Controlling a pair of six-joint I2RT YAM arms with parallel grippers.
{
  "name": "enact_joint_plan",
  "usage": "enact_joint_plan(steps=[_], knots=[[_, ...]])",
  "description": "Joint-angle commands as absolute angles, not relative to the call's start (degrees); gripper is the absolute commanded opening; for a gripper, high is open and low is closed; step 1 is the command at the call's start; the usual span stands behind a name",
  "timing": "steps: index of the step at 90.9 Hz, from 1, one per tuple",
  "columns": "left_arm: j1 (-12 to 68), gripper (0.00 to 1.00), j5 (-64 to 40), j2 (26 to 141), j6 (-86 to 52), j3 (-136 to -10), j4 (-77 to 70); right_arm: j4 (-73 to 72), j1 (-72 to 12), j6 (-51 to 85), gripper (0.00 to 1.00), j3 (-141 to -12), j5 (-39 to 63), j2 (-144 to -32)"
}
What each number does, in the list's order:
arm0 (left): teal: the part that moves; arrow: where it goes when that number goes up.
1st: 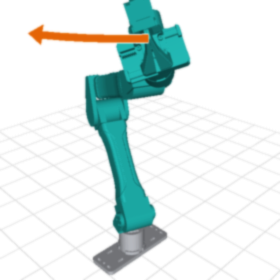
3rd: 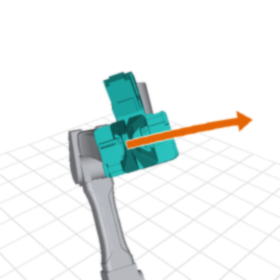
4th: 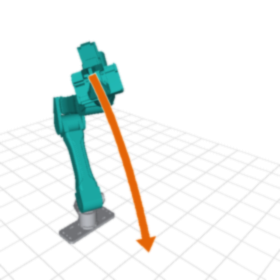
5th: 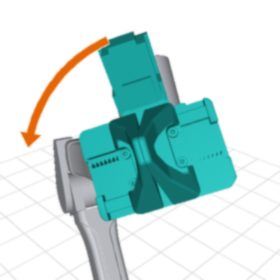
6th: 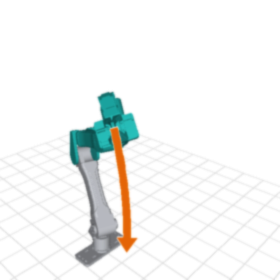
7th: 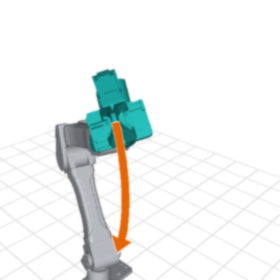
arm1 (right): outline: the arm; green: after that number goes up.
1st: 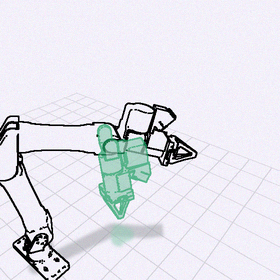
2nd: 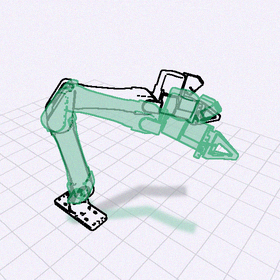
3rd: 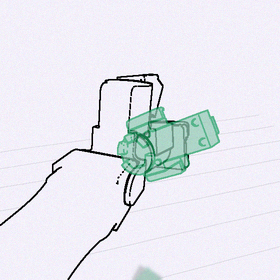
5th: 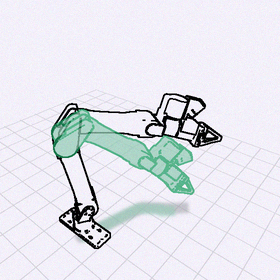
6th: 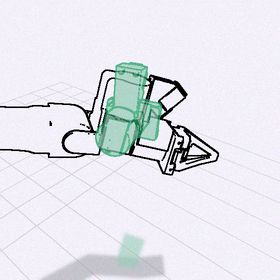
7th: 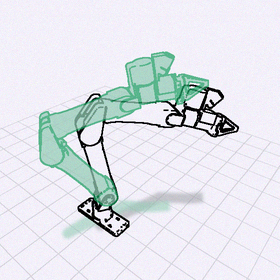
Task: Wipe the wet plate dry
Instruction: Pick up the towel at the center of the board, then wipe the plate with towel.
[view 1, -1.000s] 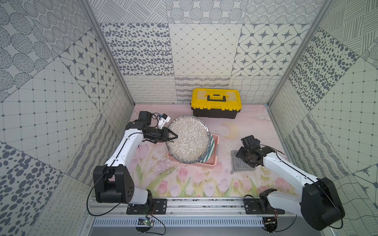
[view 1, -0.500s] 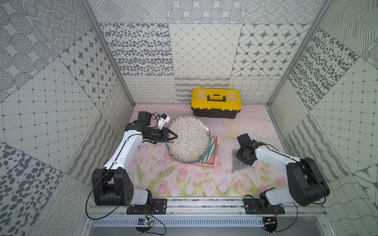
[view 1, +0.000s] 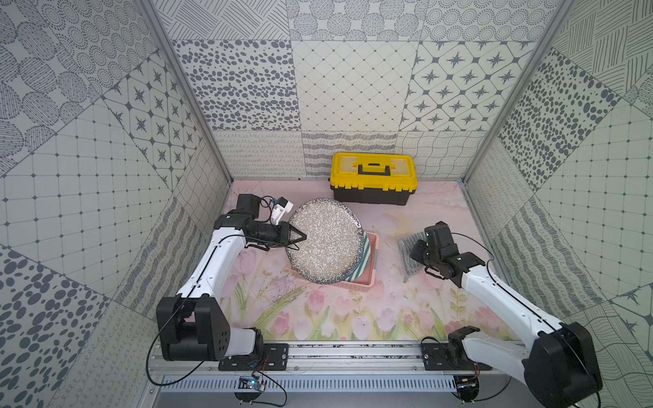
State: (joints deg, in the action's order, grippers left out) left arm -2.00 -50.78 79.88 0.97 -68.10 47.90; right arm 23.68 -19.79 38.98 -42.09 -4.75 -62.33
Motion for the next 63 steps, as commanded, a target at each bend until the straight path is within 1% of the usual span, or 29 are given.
enact_joint_plan(steps=[1, 15, 41, 63], knots=[[-2.1, 0.0, -68.0, 78.5, 5.1, -69.3, 45.7, 14.6, -21.7, 30.8, 0.0, -47.4, 3.8, -61.1], [-2.0, 0.0, -69.7, 77.7, 7.7, -69.4, 47.3, 11.8, -28.8, 26.8, 0.0, -58.1, 6.5, -68.1], [-1.9, 0.0, -72.9, 76.6, 10.6, -69.5, 50.0, 7.9, -36.9, 25.9, 0.0, -73.7, 4.6, -85.7], [-1.8, 0.0, -75.0, 77.2, 11.3, -70.0, 51.2, 8.5, -45.1, 21.8, 0.0, -82.6, 0.3, -96.6]])
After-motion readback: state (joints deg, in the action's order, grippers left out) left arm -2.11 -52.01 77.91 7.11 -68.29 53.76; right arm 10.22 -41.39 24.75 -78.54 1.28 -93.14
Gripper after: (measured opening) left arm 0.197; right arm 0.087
